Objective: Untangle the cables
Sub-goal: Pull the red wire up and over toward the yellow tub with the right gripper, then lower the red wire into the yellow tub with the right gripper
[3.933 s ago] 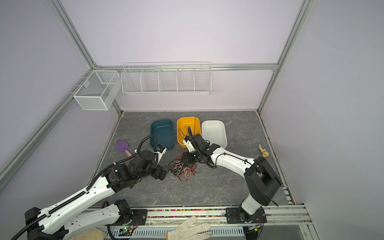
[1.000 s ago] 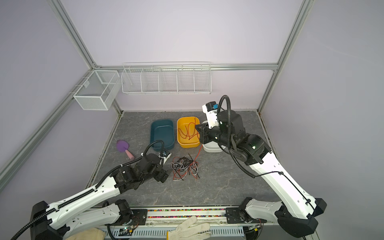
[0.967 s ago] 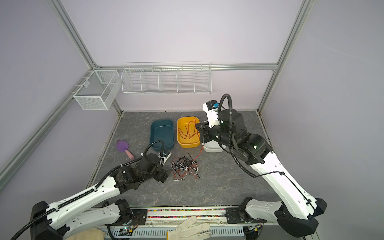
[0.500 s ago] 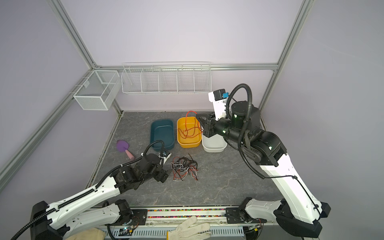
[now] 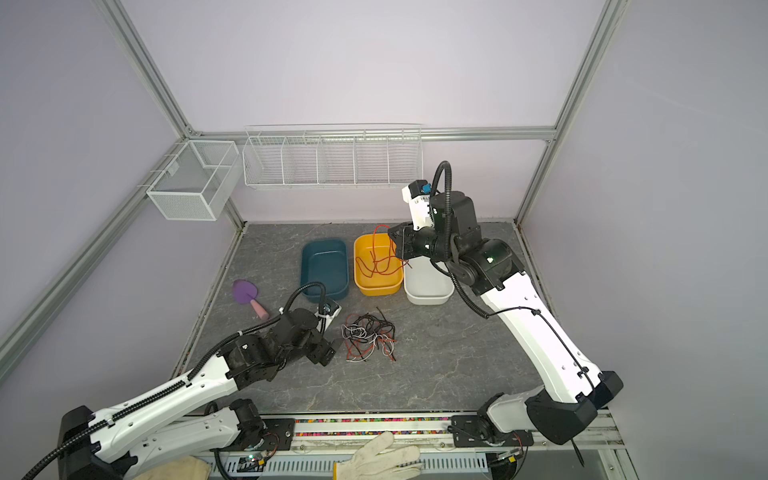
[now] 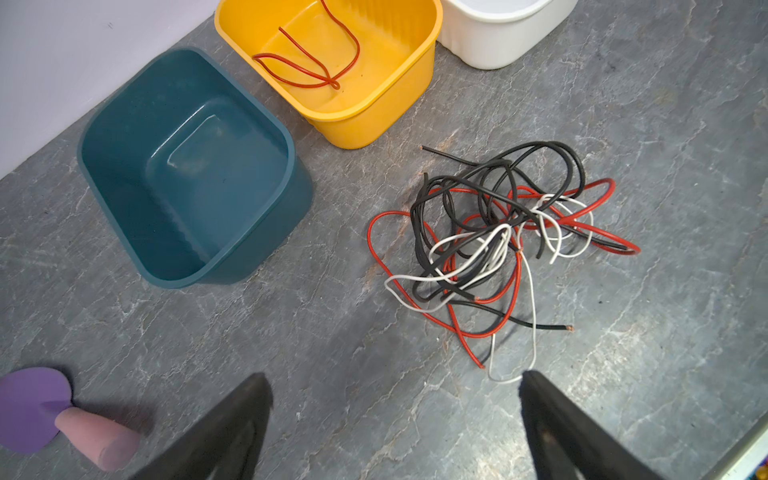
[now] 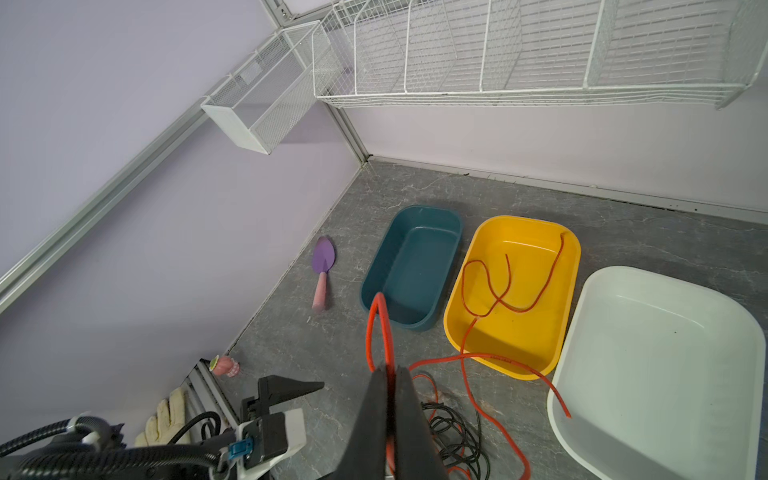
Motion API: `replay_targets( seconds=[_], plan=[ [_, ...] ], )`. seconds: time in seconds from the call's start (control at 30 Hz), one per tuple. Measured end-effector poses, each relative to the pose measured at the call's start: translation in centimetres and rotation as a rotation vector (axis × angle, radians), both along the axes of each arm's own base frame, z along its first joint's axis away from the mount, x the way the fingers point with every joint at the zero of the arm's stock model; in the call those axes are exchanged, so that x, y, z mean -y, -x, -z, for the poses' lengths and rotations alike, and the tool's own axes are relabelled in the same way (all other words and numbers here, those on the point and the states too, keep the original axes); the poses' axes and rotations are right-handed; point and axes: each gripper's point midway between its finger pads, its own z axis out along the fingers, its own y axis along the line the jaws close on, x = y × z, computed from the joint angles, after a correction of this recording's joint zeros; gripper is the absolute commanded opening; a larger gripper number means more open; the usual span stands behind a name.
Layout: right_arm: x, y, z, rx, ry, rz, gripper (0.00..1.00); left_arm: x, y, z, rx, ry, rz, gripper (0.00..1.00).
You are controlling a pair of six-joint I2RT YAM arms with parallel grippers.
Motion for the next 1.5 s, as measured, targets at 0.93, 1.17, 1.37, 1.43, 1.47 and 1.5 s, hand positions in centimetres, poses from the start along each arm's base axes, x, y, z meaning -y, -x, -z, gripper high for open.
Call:
replay_targets(
  seconds=[0.93,1.17,1.37,1.43,1.47,1.5],
  plan=[
    [-5.2,-11.3,15.5,-0.249,0.113,-0.02,0.07,0.3,1.4,-0.9,0.118,0.084,0.113,0.99],
    [-6.0,-13.5,19.9,-0.293,0.172,-0.014,0.07,0.2,1.0,-1.3,0.145,0.083,0.104,0.99],
    [-6.3,-14.2,23.6,-0.346,0.208,-0.023,0.07,0.3,1.0,-1.0,0.138,0.073,0.105,0.99],
    [-6.4,-14.3,24.3,-0.36,0.212,-0.027,0.07,0.3,1.0,-0.9,0.136,0.07,0.105,0.99],
    [-6.5,-14.2,24.5,-0.363,0.213,-0.029,0.07,0.3,1.0,-0.9,0.137,0.07,0.105,0.99],
    [-6.5,-14.2,24.5,-0.363,0.213,-0.03,0.07,0.3,1.0,-0.9,0.137,0.07,0.105,0.99]
  ],
)
